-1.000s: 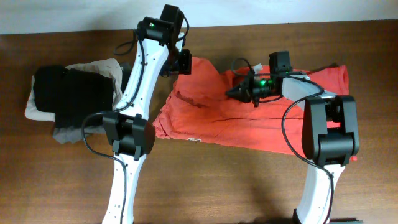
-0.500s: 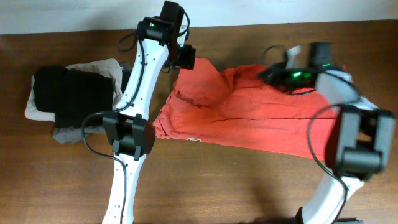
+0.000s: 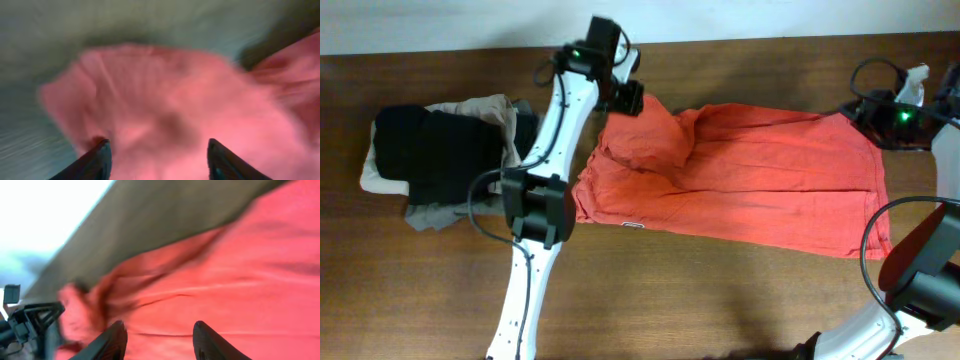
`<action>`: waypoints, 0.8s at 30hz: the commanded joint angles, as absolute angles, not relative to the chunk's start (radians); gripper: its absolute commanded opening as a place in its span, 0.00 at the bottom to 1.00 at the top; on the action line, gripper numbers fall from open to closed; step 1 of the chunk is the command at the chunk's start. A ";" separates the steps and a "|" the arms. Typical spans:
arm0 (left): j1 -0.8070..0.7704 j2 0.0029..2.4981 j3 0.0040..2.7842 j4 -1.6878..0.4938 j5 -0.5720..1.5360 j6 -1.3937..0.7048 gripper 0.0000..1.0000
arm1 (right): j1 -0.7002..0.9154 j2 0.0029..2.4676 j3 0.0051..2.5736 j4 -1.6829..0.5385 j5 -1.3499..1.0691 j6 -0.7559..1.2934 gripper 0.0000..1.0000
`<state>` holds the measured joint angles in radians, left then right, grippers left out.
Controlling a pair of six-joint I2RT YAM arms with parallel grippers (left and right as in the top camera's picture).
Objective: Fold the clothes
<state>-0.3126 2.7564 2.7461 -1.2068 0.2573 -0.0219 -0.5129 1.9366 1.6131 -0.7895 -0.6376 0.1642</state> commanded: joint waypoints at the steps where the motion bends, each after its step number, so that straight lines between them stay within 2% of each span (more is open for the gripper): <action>1: -0.307 2.840 2.749 -1.202 0.268 -0.006 0.56 | -0.502 1.939 1.605 -0.797 -0.478 0.123 0.48; 3: -0.303 2.877 2.749 -1.196 0.266 -0.007 0.38 | -0.497 1.948 1.599 -0.794 -0.455 0.123 0.47; 6: -0.295 2.908 2.749 -1.202 0.226 -0.019 0.22 | -0.494 1.973 1.591 -0.802 -0.432 0.124 0.47; 13: -0.258 2.917 2.750 -1.203 0.141 -0.146 0.15 | -0.489 2.106 1.575 -0.796 -0.432 0.124 0.33; 18: -0.239 2.917 2.750 -1.204 0.125 -0.207 0.14 | -0.491 2.169 1.575 -0.796 -0.359 0.132 0.18; 24: -0.228 2.917 2.750 -1.204 0.107 -0.276 0.13 | -0.492 2.176 1.576 -0.802 -0.216 0.136 0.18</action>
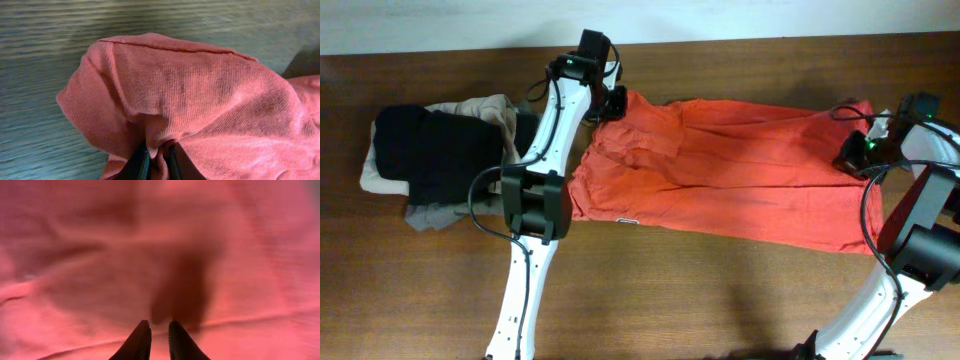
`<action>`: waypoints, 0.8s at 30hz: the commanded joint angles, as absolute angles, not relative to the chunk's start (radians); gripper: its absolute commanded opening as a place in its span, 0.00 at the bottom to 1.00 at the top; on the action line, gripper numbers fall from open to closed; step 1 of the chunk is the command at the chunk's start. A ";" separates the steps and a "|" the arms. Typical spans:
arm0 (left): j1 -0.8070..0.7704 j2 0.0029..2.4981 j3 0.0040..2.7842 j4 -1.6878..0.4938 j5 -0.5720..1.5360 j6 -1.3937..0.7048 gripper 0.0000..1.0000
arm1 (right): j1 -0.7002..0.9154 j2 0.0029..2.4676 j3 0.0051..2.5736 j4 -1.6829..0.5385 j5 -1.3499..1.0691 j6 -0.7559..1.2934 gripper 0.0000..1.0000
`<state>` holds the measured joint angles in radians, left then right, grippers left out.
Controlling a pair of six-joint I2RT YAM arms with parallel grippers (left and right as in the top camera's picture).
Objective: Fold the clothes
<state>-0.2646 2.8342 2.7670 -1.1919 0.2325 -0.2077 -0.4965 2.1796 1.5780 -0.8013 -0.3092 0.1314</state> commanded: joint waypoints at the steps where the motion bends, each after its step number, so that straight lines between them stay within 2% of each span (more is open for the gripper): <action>1: -0.226 2.917 2.750 -1.203 0.108 -0.284 0.14 | -0.491 2.176 1.576 -0.802 -0.216 0.140 0.18; 2: -0.223 2.917 2.750 -1.203 0.112 -0.288 0.15 | -0.491 2.176 1.576 -0.805 -0.216 0.140 0.18; 6: -0.219 2.917 2.799 -1.209 0.208 -0.246 0.47 | -0.494 2.170 1.584 -0.818 -0.278 0.138 0.18; 9: -0.219 2.917 2.894 -1.254 0.290 -0.238 0.59 | -0.506 2.140 1.608 -0.823 -0.410 0.107 0.19; 12: -0.219 2.917 3.017 -1.316 0.313 -0.238 0.68 | -0.519 2.107 1.645 -0.823 -0.517 0.104 0.31; 14: -0.216 2.917 3.094 -1.324 0.290 -0.237 0.79 | -0.524 2.091 1.685 -0.824 -0.548 0.104 0.44; 19: -0.192 2.928 3.108 -1.236 0.299 -0.238 0.82 | -0.523 2.090 1.717 -0.810 -0.546 0.104 0.56; 24: -0.179 2.978 3.107 -1.168 0.363 -0.197 0.82 | -0.524 2.091 1.717 -0.765 -0.526 0.104 0.60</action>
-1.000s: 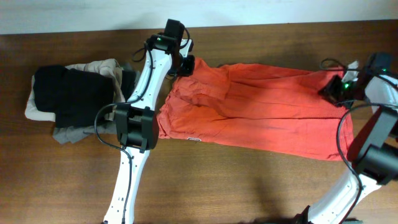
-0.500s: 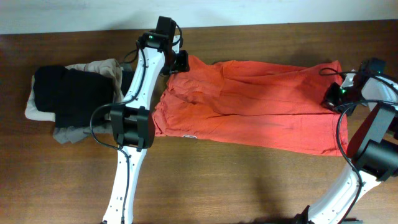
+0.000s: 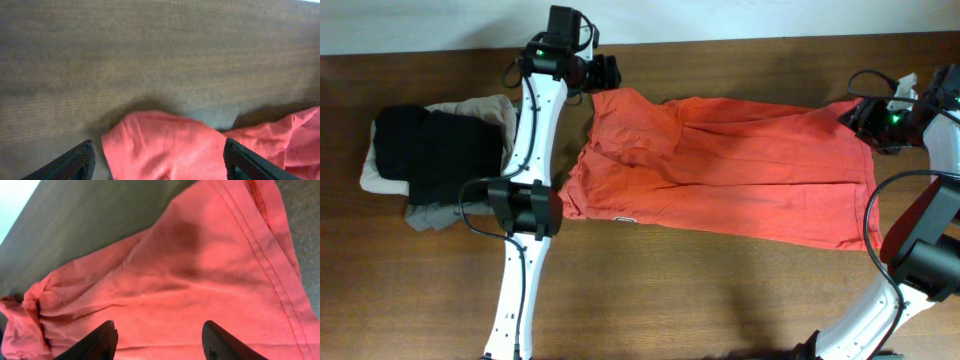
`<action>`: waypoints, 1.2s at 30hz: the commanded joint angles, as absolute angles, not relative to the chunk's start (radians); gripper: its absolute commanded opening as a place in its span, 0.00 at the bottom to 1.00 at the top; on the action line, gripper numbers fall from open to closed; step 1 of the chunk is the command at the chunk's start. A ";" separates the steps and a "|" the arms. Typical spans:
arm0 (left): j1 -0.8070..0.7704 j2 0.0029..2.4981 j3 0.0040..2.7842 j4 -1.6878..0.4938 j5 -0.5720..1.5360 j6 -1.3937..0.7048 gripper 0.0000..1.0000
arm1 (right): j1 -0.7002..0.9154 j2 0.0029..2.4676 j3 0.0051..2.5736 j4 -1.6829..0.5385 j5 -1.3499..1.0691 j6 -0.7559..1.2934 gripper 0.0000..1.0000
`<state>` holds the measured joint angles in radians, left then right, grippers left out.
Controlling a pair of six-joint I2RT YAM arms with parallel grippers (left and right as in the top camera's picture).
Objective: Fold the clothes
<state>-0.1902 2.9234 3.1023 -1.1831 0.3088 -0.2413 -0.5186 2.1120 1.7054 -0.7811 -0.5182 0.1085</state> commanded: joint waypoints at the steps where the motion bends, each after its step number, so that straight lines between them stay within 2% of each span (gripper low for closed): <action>1: -0.179 2.986 3.107 -1.167 0.363 -0.187 0.82 | -0.525 2.091 1.717 -0.756 -0.526 0.104 0.60; 9: -0.191 3.036 3.107 -1.166 0.365 -0.128 0.82 | -0.525 2.091 1.717 -0.736 -0.511 0.104 0.60; 12: -0.204 3.043 3.107 -1.164 0.409 -0.110 0.78 | -0.525 2.091 1.717 -0.737 -0.469 0.104 0.60; 14: -0.215 3.043 3.107 -1.178 0.403 -0.109 0.68 | -0.525 2.091 1.717 -0.738 -0.440 0.105 0.61; 20: -0.229 3.043 3.107 -1.206 0.396 -0.107 0.15 | -0.525 2.094 1.717 -0.736 -0.343 0.104 0.61; 23: -0.229 3.043 3.107 -1.205 0.393 -0.108 0.01 | -0.526 2.107 1.717 -0.732 -0.323 0.105 0.64; 30: -0.226 3.037 3.116 -1.251 0.397 -0.111 0.01 | -0.551 2.177 1.717 -0.662 -0.336 0.110 0.60; 33: -0.226 3.036 3.126 -1.274 0.397 -0.111 0.01 | -0.561 2.199 1.717 -0.602 -0.347 0.112 0.66; 36: -0.226 3.034 3.132 -1.297 0.397 -0.111 0.00 | -0.568 2.224 1.717 -0.538 -0.374 0.113 0.67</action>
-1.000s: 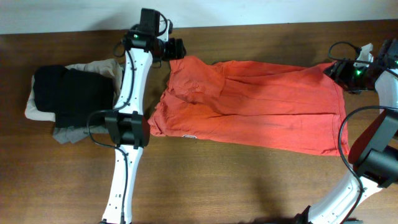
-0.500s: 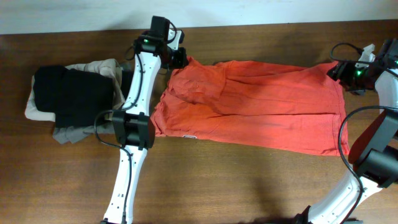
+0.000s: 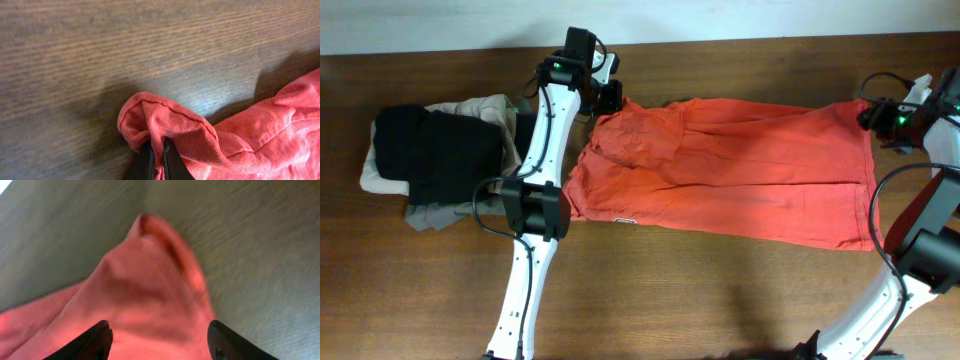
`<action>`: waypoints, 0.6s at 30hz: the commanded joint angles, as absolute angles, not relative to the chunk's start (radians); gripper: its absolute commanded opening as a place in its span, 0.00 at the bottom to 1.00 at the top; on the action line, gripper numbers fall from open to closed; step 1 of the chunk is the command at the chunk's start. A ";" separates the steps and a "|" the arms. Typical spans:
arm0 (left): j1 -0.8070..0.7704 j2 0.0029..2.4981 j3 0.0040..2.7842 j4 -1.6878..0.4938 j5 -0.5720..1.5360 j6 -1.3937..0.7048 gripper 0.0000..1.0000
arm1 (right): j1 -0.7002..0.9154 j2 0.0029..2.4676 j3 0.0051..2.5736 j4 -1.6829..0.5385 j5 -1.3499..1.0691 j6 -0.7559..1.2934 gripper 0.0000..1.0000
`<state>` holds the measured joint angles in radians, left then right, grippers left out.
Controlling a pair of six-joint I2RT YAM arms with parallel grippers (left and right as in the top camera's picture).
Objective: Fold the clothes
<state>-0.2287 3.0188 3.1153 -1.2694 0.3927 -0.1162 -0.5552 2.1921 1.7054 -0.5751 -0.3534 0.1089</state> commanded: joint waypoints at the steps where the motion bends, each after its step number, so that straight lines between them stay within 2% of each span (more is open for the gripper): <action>1: -0.226 3.034 3.136 -1.304 0.398 -0.111 0.00 | -0.568 2.236 1.717 -0.515 -0.389 0.113 0.67; 10: -0.228 3.034 3.137 -1.324 0.397 -0.111 0.01 | -0.570 2.347 1.721 -0.352 -0.506 0.193 0.72; 18: -0.230 3.034 3.137 -1.322 0.398 -0.111 0.01 | -0.556 2.409 1.721 -0.268 -0.581 0.218 0.71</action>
